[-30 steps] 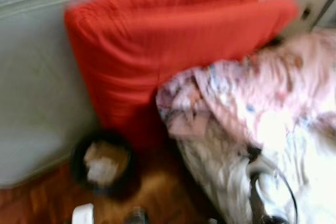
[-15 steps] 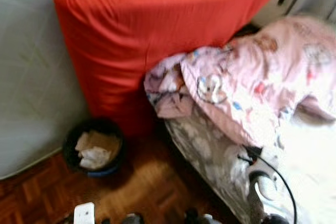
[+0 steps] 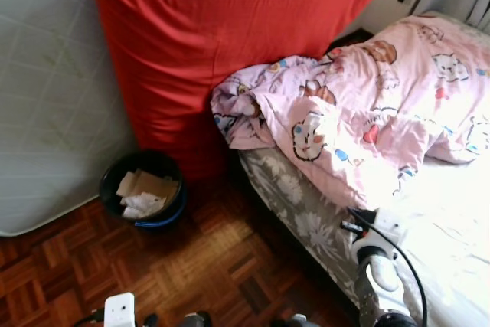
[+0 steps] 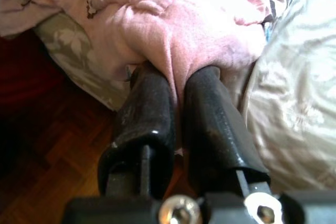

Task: Clean up the room

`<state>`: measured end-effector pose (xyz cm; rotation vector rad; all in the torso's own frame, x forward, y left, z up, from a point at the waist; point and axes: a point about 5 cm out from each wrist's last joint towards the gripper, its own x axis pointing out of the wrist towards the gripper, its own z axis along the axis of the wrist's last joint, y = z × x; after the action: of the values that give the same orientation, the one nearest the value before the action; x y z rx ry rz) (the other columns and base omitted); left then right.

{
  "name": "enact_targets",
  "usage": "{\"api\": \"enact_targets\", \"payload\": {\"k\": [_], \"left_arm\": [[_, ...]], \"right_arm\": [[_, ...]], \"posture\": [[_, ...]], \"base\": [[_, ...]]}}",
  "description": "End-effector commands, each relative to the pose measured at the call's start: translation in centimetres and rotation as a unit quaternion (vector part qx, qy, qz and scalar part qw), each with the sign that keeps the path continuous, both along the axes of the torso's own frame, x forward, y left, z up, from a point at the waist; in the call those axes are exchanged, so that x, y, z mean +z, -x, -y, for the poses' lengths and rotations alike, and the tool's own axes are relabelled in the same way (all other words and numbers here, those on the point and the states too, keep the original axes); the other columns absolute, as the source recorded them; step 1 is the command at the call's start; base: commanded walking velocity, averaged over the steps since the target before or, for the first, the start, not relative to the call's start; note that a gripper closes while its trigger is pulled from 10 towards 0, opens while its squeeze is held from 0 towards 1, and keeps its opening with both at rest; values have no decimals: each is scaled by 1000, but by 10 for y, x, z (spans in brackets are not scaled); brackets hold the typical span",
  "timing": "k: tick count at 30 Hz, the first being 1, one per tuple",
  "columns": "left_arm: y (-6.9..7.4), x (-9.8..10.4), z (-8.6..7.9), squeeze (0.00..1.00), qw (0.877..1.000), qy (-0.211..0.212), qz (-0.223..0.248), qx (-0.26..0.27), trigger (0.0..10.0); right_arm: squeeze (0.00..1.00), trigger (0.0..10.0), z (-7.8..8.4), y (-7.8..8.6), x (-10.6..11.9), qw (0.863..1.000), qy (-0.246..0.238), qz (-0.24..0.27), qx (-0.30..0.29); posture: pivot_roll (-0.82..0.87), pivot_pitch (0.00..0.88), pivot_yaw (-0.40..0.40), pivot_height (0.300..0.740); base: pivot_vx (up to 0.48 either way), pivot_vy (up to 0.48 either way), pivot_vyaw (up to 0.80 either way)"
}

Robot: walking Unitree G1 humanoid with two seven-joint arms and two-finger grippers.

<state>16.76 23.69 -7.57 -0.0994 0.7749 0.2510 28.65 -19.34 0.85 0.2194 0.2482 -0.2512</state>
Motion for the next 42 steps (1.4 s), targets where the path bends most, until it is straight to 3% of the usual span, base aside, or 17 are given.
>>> {"api": "enact_targets", "payload": {"k": [1, 8, 23, 35, 39, 41, 42], "left_arm": [[12, -7, 4, 0, 1000, 7, -23, -2, 10000], [11, -7, 6, 0, 1000, 7, -21, -4, 10000], [10, -6, 10, 0, 1000, 2, -16, -16, 10000], [8, -5, 10, 0, 1000, -1, -10, -20, 10000], [7, -5, 11, 0, 1000, -1, -9, -21, 10000], [7, -5, 12, 0, 1000, -1, -10, -23, 10000], [6, -5, 12, 0, 1000, -1, -10, -27, 10000]], "right_arm": [[0, 10000, 7, 6, -3, 1000, 8, -2, -8], [0, 10000, 4, 5, 0, 1000, 15, 14, 4], [0, 10000, -19, -12, 35, 988, 59, 121, 77], [0, 10000, -12, -8, 72, 969, 116, 207, 62], [0, 10000, -5, 0, 76, 967, 134, 210, 43], [0, 10000, -1, 8, 62, 975, 129, 175, 45], [0, 10000, 2, 17, 44, 983, 118, 132, 48]], "posture": [[26, 182, -29, 740], [27, 180, -31, 740], [22, 192, -35, 740], [19, 192, -40, 740], [18, 191, -43, 740], [8, 190, -44, 740], [11, 190, -44, 740]], "base": [[-296, 0, 0], [-298, 0, 0], [0, 0, 0], [0, 0, 0], [0, 0, 0], [0, 0, 0], [0, 0, 0]]}}
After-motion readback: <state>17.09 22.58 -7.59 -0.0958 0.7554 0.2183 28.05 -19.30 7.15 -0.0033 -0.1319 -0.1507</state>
